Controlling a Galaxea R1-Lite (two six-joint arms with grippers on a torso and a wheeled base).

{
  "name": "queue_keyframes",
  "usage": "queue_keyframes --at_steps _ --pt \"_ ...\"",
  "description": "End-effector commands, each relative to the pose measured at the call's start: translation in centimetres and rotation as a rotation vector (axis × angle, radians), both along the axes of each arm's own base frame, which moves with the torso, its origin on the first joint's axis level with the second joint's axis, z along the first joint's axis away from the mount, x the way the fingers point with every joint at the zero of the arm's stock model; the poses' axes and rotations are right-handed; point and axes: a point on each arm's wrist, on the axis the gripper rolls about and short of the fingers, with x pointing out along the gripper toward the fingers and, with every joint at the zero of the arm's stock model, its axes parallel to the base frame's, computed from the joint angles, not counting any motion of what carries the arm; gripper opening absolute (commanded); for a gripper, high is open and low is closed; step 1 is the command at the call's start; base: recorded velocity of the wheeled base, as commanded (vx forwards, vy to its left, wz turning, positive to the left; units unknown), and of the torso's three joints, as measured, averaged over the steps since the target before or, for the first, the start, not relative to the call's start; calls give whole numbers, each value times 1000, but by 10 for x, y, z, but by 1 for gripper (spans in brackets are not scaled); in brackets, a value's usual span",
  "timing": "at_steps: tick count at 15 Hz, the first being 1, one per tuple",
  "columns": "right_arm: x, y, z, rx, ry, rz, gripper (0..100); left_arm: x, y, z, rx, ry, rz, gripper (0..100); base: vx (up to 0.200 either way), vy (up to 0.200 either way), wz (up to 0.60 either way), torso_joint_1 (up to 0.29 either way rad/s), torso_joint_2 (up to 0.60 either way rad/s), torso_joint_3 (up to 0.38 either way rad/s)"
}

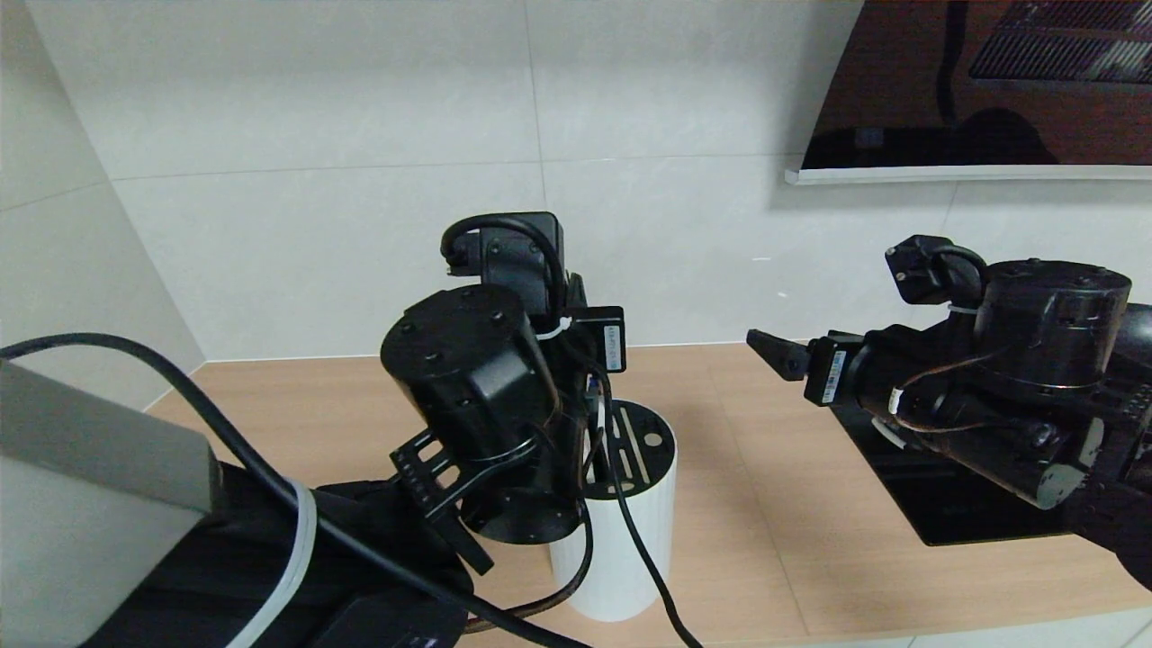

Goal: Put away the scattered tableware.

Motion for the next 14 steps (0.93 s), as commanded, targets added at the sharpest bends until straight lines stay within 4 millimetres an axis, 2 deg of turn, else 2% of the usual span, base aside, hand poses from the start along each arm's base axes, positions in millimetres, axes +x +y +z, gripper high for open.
queue_keyframes --at_steps 1,14 --pt "1 1 -1 -2 4 1 100 0 -2 -10 24 21 -4 0 0 0 0 0 0 0" --pt "1 0 -1 -3 4 1 100 2 -15 -74 119 116 -37 0 0 0 0 0 0 0"
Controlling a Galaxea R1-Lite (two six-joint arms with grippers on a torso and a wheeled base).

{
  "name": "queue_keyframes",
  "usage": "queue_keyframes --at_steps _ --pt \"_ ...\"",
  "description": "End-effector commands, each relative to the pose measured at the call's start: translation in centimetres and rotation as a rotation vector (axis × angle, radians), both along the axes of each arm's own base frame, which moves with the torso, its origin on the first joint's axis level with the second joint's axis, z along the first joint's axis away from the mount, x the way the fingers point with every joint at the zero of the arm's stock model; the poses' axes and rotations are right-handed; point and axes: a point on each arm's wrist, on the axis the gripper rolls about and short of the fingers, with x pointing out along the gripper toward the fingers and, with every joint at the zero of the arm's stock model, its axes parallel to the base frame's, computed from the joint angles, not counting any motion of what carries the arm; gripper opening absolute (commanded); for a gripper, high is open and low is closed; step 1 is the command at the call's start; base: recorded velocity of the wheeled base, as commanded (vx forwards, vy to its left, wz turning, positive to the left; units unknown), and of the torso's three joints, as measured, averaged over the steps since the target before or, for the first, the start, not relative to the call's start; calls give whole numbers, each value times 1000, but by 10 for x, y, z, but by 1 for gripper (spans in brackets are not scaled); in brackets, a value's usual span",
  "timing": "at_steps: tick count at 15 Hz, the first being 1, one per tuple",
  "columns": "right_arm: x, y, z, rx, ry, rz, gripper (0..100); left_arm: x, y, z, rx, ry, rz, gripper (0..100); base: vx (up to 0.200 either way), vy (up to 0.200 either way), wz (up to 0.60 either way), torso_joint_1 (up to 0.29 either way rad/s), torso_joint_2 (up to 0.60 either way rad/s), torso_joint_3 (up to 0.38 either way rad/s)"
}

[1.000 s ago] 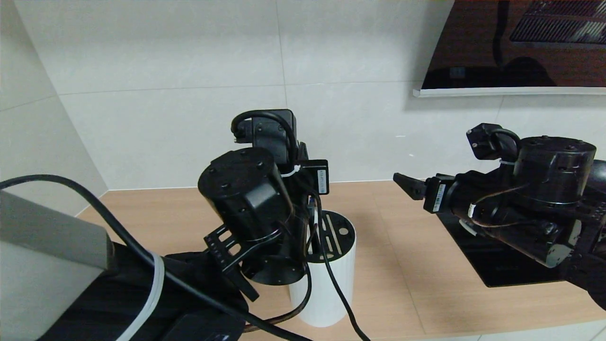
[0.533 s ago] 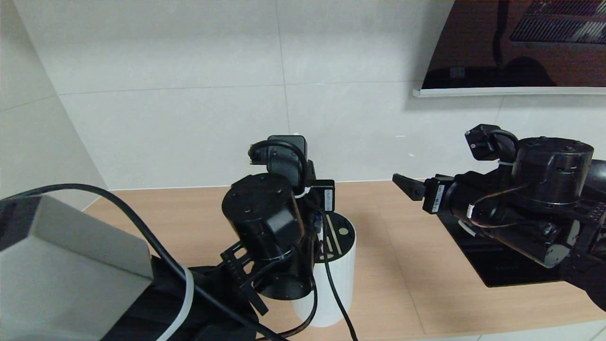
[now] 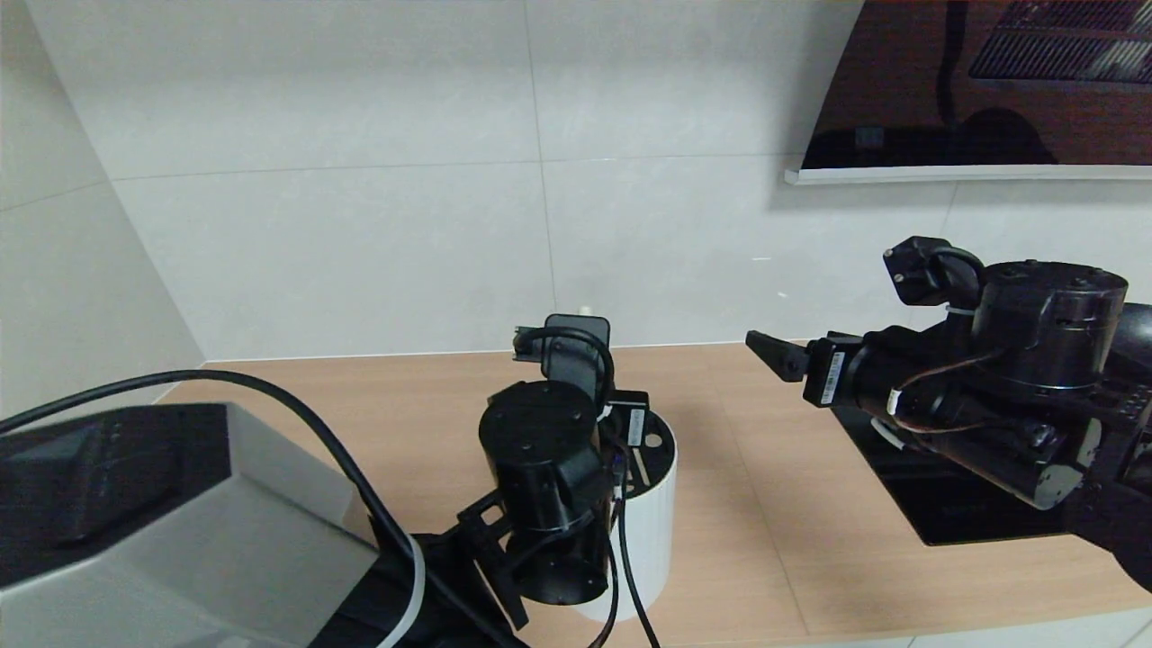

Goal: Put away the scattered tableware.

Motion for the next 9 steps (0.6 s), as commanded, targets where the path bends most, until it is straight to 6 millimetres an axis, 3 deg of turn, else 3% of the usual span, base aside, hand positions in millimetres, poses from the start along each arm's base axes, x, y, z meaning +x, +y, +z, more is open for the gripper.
queue_keyframes --at_steps 1,9 --pt "0 1 -1 -2 3 1 100 -1 -2 -14 31 25 -6 0 0 0 0 0 0 0" --pt "1 1 -1 -2 4 1 100 -3 -1 -28 68 55 -12 0 0 0 0 0 0 0"
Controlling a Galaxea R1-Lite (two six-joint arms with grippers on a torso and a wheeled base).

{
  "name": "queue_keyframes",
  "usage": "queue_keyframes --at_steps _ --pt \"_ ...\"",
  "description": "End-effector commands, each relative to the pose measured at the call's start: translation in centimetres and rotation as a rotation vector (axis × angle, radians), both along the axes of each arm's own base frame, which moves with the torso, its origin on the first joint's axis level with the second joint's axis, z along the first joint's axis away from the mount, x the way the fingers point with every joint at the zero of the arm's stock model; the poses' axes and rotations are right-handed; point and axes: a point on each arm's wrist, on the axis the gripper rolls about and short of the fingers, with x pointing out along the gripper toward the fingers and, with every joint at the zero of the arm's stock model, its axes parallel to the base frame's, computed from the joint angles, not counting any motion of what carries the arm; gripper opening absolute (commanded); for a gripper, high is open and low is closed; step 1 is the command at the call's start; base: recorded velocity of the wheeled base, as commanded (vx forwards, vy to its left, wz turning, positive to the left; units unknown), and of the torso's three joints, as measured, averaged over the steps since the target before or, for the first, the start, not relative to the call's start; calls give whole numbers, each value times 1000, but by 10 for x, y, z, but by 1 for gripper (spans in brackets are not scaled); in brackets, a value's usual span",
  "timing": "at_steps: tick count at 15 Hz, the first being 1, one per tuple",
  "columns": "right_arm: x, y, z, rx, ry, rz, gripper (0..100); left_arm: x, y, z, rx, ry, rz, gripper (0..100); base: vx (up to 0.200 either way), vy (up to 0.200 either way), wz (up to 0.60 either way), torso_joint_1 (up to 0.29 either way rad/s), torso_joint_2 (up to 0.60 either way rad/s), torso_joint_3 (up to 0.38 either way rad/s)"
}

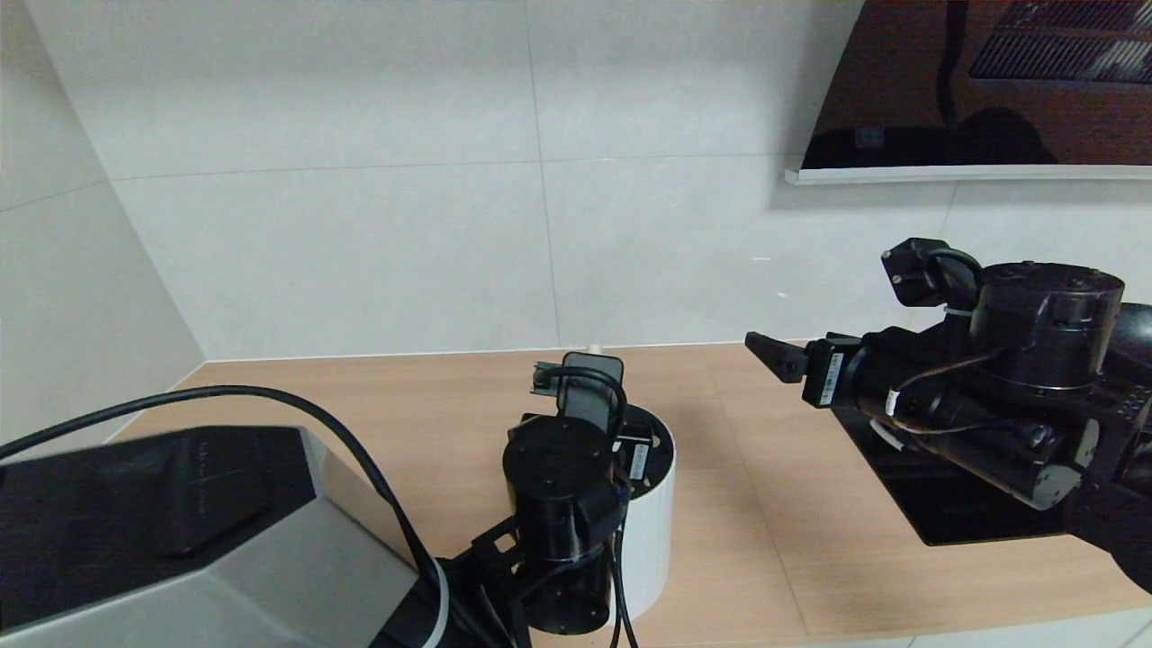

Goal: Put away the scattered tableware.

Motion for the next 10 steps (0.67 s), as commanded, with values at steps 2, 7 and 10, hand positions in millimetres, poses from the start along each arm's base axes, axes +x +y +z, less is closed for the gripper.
queue_keyframes --at_steps 2,7,10 --pt "0 0 -1 -1 1 0 100 0 0 -1 2 1 0 0 0 0 0 0 0 0" --pt "0 0 -1 -2 4 -1 100 0 0 1 -2 -2 0 100 0 0 0 0 0 0" --pt "1 0 -2 -4 6 0 100 -1 0 1 -2 -2 0 100 0 0 0 0 0 0"
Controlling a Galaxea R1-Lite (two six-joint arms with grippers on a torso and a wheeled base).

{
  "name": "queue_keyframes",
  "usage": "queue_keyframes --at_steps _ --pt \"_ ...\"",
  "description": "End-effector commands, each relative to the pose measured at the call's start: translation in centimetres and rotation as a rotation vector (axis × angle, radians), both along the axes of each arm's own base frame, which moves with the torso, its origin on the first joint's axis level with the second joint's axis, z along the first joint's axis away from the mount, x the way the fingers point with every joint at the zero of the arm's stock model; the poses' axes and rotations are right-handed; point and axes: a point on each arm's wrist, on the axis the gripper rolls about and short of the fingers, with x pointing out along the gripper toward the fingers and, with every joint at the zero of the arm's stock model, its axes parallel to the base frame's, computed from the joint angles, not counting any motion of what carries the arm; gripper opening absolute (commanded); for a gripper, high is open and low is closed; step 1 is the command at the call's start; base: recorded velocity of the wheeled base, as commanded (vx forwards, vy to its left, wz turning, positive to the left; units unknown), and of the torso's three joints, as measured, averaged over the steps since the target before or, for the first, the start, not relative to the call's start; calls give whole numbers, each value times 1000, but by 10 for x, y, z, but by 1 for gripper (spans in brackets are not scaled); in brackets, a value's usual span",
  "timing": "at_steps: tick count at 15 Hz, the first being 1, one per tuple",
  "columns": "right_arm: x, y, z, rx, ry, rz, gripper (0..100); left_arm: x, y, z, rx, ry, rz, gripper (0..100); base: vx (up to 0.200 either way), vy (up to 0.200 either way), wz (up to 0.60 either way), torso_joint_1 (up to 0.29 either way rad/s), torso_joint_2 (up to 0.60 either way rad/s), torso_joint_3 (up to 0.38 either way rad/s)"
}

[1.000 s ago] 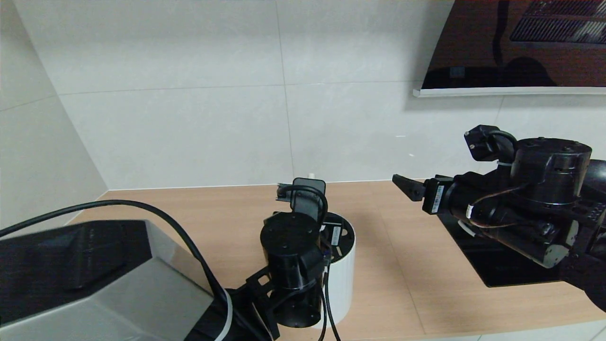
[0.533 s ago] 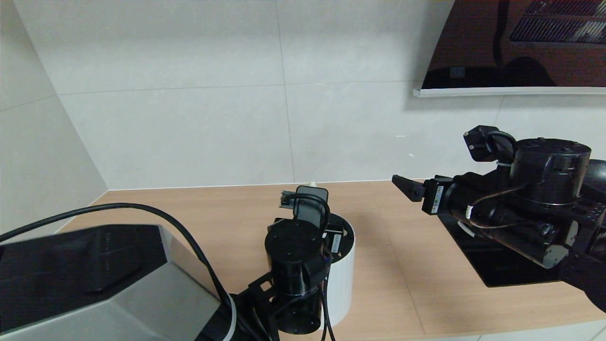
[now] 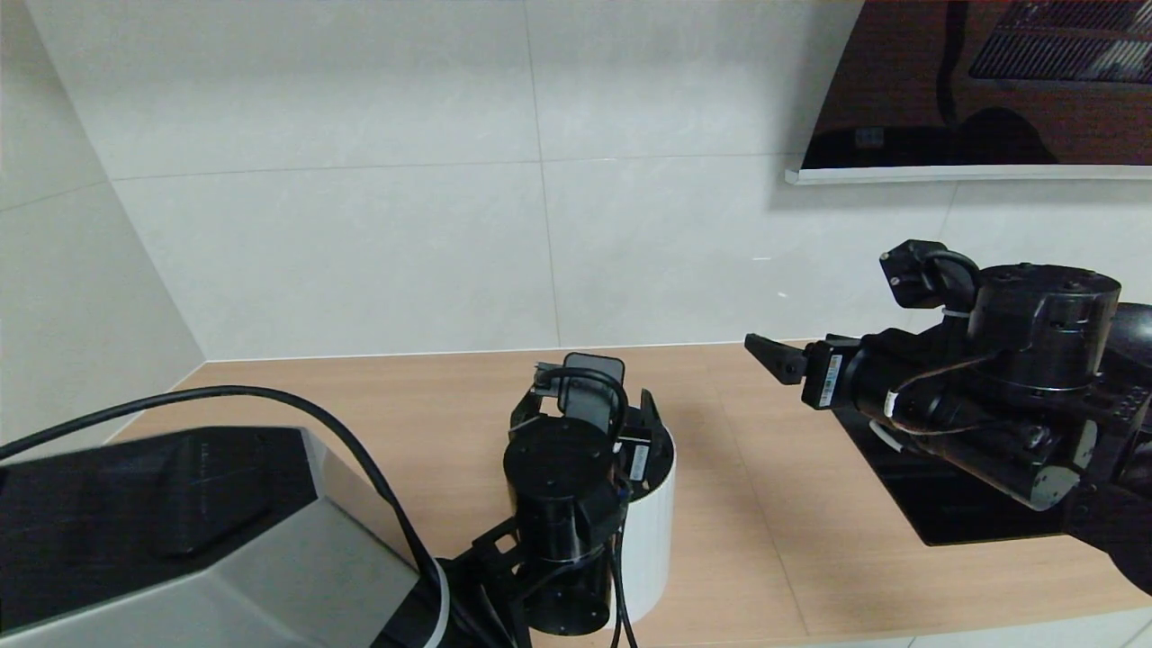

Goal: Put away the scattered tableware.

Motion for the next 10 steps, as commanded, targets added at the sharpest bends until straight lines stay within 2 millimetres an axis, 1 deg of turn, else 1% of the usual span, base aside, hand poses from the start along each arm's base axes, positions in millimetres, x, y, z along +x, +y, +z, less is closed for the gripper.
queue_keyframes --at_steps 1,2,4,5,6,7,8,9,10 --pt "0 0 -1 -1 2 0 100 -1 2 2 -4 -3 0 100 0 0 0 0 0 0" --pt "0 0 -1 -1 2 0 100 -3 3 9 -26 -21 -3 100 0 0 0 0 0 0" --pt "-1 -1 1 2 -3 -1 100 -12 13 32 -80 -74 -44 100 0 0 0 0 0 0" --pt "-2 -1 3 6 -10 0 100 -19 22 49 -111 -103 -68 100 0 0 0 0 0 0" --pt "-3 -2 5 9 -15 0 100 -31 38 71 -152 -141 -85 100 0 0 0 0 0 0" --pt "-4 -3 6 11 -17 0 100 -38 46 81 -171 -159 -92 100 0 0 0 0 0 0" --pt "-6 -4 8 15 -24 -3 100 -47 61 97 -203 -193 -109 100 0 0 0 0 0 0" --pt "-8 -5 11 21 -32 -5 100 -51 72 106 -222 -216 -108 100 0 0 0 0 0 0" --pt "-13 -9 16 32 -47 -5 100 -58 88 117 -236 -243 -123 100 0 0 0 0 0 0"
